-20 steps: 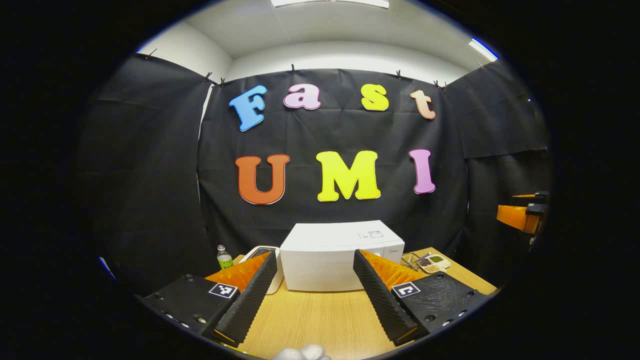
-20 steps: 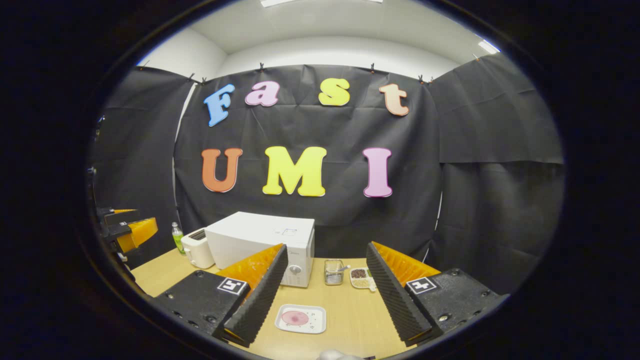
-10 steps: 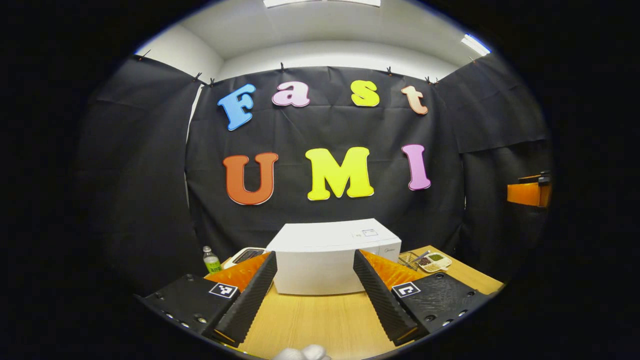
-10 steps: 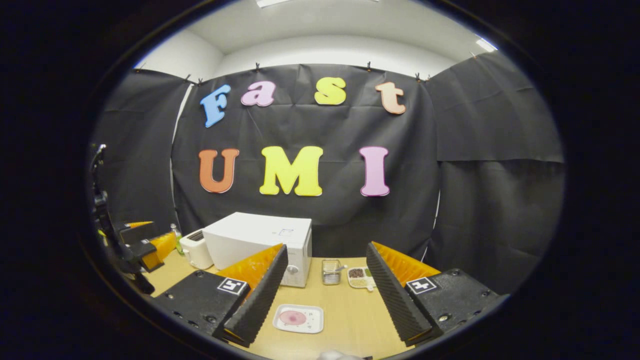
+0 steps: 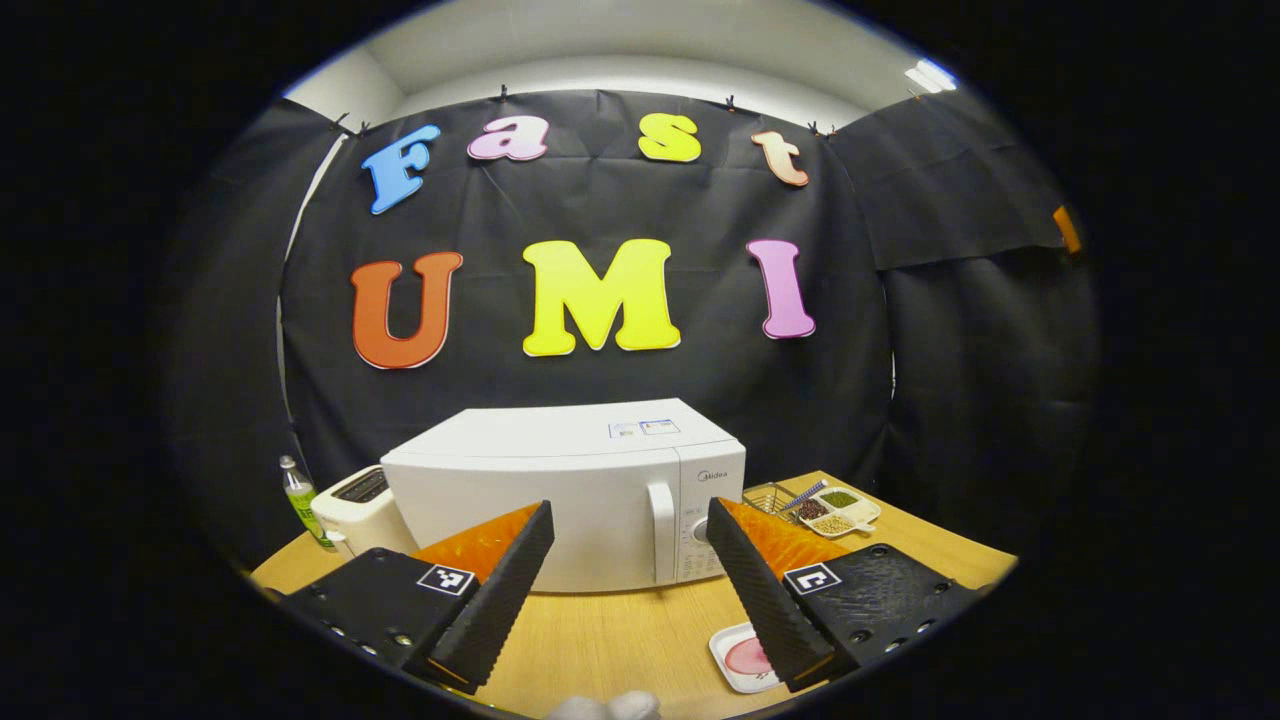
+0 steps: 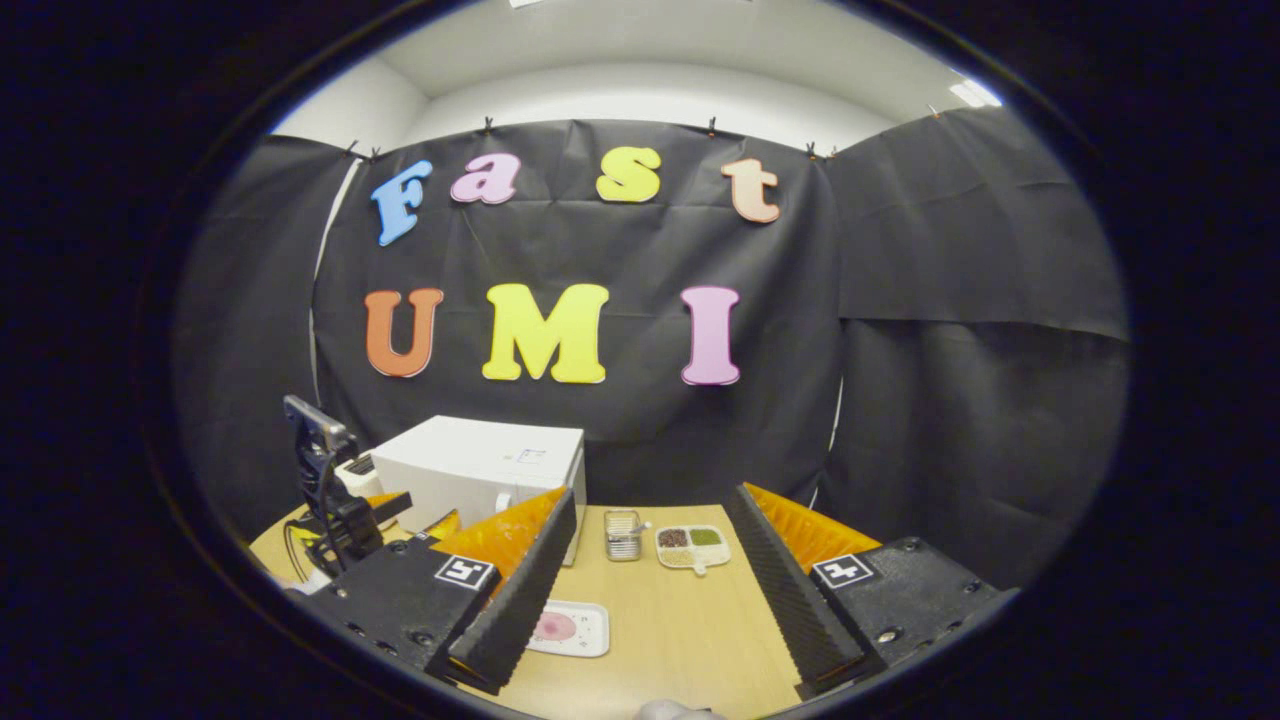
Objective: Open the microwave oven with the left hand, put the food in, and close the microwave oven.
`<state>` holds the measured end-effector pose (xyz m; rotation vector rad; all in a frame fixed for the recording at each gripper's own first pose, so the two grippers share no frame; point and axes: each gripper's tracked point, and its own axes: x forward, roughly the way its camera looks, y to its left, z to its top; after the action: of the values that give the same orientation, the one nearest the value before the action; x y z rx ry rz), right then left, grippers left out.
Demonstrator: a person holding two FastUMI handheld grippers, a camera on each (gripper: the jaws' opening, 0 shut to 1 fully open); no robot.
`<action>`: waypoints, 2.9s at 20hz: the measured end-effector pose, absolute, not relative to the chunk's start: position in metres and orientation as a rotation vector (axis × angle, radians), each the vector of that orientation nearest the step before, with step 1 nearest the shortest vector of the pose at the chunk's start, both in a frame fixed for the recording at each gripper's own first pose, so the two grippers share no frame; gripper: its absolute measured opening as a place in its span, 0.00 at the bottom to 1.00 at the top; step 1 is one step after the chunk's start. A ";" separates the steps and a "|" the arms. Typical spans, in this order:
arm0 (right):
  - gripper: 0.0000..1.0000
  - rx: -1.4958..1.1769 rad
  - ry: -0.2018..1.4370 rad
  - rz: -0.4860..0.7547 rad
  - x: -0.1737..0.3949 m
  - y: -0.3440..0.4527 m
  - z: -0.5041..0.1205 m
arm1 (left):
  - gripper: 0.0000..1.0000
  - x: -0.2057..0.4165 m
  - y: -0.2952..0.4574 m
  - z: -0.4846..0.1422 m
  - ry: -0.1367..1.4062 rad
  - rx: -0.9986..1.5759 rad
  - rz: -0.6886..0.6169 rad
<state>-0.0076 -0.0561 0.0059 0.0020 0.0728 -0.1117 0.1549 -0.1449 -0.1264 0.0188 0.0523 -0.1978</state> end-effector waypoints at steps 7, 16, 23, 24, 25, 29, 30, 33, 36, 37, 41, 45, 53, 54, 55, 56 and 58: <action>0.92 -0.005 0.140 -0.181 -0.007 -0.086 -0.005 | 0.96 0.234 -0.175 -0.176 0.117 0.048 -0.193; 1.00 -0.035 0.198 -0.200 0.005 -0.101 -0.015 | 0.80 0.278 -0.188 -0.209 0.174 0.031 -0.185; 1.00 -0.029 0.207 -0.196 0.003 -0.100 -0.018 | 0.06 0.278 -0.183 -0.211 0.182 -0.016 -0.186; 1.00 -0.024 0.208 -0.198 0.001 -0.101 -0.019 | 0.13 0.276 -0.183 -0.214 0.189 -0.010 -0.189; 1.00 -0.020 0.209 -0.196 -0.001 -0.100 -0.020 | 0.13 0.276 -0.184 -0.215 0.196 -0.006 -0.193; 1.00 -0.021 0.211 -0.196 -0.006 -0.096 -0.022 | 0.12 0.273 -0.184 -0.215 0.215 -0.020 -0.215; 1.00 -0.019 0.208 -0.195 -0.008 -0.095 -0.021 | 0.12 0.272 -0.183 -0.216 0.218 -0.025 -0.222; 1.00 -0.013 0.193 -0.198 -0.010 -0.094 -0.017 | 0.12 0.266 -0.183 -0.218 0.241 -0.040 -0.237; 1.00 -0.013 0.183 -0.194 -0.011 -0.090 -0.017 | 0.12 0.229 -0.174 -0.215 0.200 -0.024 -0.259; 1.00 -0.011 0.181 -0.187 -0.010 -0.086 -0.016 | 0.12 0.213 -0.167 -0.216 0.194 -0.005 -0.276; 1.00 -0.036 0.177 -0.124 -0.004 -0.065 -0.020 | 0.12 0.158 -0.136 -0.219 0.208 -0.019 -0.356; 1.00 -0.036 0.181 -0.025 0.006 -0.024 -0.024 | 0.12 0.114 -0.095 -0.221 0.213 0.033 -0.318; 0.92 -0.046 0.188 0.137 0.015 0.047 -0.039 | 0.28 0.069 -0.018 -0.224 0.245 0.075 -0.145; 0.92 -0.046 0.185 0.142 0.013 0.050 -0.039 | 0.37 0.068 -0.008 -0.225 0.256 0.076 -0.125; 1.00 -0.043 0.183 0.146 0.012 0.052 -0.040 | 0.53 0.065 0.004 -0.226 0.261 0.071 -0.092; 1.00 -0.039 0.182 0.149 0.011 0.055 -0.041 | 0.73 0.065 0.012 -0.226 0.265 0.048 -0.084; 1.00 -0.037 0.188 0.154 0.009 0.058 -0.047 | 0.95 0.056 0.020 -0.225 0.270 0.030 -0.076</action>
<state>0.0094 0.0584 -0.0468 -0.0368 0.1881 0.1538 0.0558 0.0200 -0.2246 0.0301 0.2702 -0.0765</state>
